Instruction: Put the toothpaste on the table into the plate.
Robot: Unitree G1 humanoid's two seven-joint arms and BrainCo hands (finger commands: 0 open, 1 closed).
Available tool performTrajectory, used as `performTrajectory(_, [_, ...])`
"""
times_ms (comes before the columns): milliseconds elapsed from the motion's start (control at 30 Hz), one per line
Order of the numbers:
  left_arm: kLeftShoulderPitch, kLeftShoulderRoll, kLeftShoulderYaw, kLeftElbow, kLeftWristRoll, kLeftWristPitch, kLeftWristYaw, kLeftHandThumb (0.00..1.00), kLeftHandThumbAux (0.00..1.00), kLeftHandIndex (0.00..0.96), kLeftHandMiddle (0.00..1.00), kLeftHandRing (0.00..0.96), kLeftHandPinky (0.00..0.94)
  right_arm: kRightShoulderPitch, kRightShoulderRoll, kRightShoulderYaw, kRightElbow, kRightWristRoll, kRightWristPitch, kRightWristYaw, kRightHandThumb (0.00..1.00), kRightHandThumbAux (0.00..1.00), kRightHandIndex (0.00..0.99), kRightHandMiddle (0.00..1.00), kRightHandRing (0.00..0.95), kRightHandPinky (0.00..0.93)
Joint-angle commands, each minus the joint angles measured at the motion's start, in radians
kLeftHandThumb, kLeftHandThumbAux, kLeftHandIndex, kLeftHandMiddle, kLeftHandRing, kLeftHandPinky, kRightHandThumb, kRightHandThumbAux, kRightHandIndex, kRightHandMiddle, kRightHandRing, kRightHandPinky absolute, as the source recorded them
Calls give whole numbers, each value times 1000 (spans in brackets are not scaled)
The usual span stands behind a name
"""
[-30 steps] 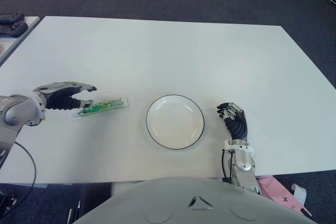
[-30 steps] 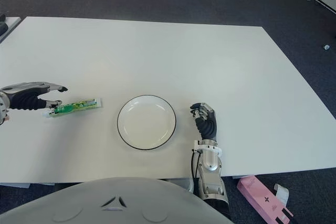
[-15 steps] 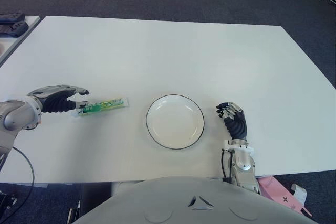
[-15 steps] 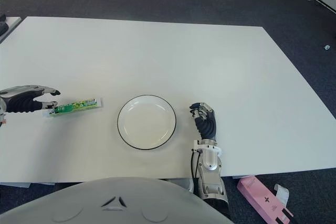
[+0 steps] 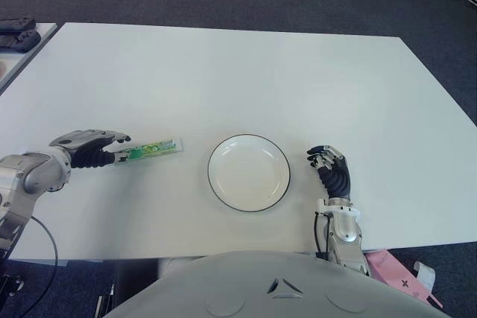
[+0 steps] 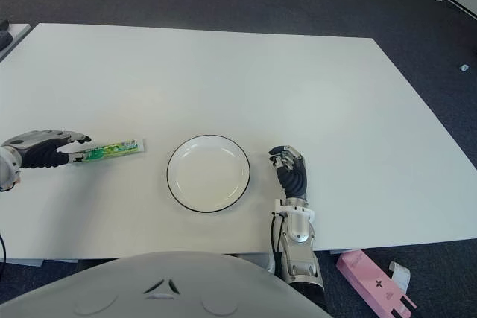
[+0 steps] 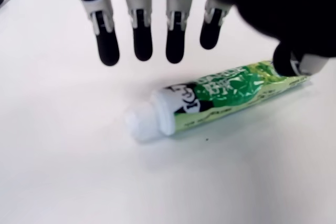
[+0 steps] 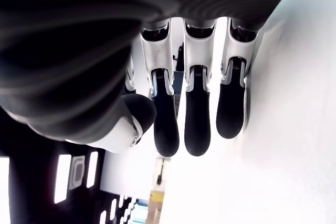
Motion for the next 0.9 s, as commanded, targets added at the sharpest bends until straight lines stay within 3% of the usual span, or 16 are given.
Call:
performTrajectory(33, [-5, -27, -51, 19, 50, -16, 43, 452, 194, 123, 165, 176, 246, 4, 2, 0, 8, 7, -7, 4, 715, 729, 428, 479, 479, 476])
performTrajectory(300, [-44, -43, -118, 72, 96, -29, 69, 402, 195, 103, 166, 184, 240, 13, 2, 1, -6, 0, 1, 2, 715, 730, 428, 479, 479, 479])
performTrajectory(633, [-66, -56, -177, 93, 117, -40, 75, 394, 213, 90, 166, 224, 330, 23, 5, 2, -17, -6, 11, -3, 714, 730, 428, 480, 483, 487])
performTrajectory(900, [-69, -56, -210, 79, 122, -51, 62, 392, 221, 76, 154, 218, 304, 33, 7, 5, -28, -13, 13, -8, 714, 729, 428, 483, 486, 489])
